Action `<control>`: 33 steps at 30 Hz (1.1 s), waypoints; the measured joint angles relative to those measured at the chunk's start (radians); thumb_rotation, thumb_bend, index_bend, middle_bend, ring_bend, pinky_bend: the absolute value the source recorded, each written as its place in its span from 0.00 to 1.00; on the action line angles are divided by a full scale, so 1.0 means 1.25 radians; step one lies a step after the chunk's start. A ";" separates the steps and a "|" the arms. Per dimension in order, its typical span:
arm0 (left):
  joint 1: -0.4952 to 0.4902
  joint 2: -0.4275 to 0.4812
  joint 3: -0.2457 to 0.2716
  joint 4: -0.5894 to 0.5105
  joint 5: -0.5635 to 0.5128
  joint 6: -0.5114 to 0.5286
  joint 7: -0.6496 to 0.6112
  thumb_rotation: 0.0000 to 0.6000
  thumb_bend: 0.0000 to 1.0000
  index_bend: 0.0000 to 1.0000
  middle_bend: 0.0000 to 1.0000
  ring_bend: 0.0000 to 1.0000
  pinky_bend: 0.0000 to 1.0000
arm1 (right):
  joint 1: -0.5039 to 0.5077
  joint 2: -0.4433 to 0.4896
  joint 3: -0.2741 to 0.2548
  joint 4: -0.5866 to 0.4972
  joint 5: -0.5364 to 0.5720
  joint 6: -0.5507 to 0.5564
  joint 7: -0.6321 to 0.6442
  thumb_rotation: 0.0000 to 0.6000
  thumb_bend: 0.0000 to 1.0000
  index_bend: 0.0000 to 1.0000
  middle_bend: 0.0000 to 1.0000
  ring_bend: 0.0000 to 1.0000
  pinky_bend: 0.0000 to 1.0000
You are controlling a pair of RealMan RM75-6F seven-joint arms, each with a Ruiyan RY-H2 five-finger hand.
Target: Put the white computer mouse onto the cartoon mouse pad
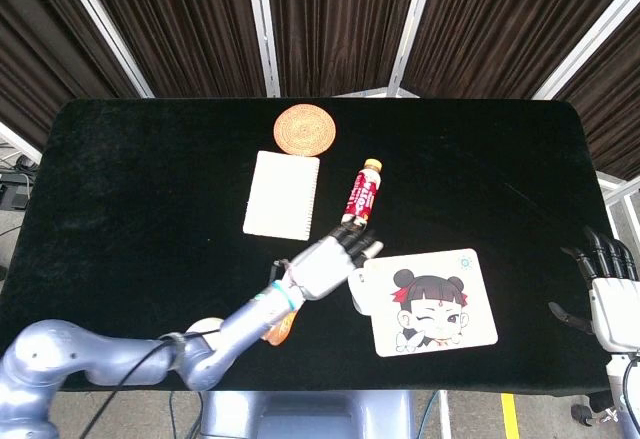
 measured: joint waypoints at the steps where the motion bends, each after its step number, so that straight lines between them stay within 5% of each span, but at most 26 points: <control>1: 0.013 0.018 0.006 -0.013 0.003 0.011 -0.013 1.00 0.13 0.00 0.00 0.00 0.00 | 0.000 0.000 0.000 -0.001 0.000 0.001 0.000 1.00 0.10 0.20 0.00 0.00 0.00; 15: 0.316 0.373 0.156 -0.181 0.170 0.352 -0.335 1.00 0.11 0.00 0.00 0.00 0.00 | 0.008 -0.025 -0.005 0.001 -0.022 0.005 -0.056 1.00 0.01 0.20 0.00 0.00 0.00; 25: 0.550 0.443 0.261 -0.109 0.258 0.576 -0.621 1.00 0.09 0.00 0.00 0.00 0.00 | 0.034 -0.049 -0.008 -0.018 -0.069 0.003 -0.094 1.00 0.00 0.07 0.00 0.00 0.00; 33: 0.628 0.453 0.244 -0.006 0.266 0.615 -0.757 1.00 0.09 0.00 0.00 0.00 0.00 | 0.119 -0.075 -0.014 -0.060 -0.149 -0.071 -0.119 1.00 0.00 0.10 0.00 0.00 0.00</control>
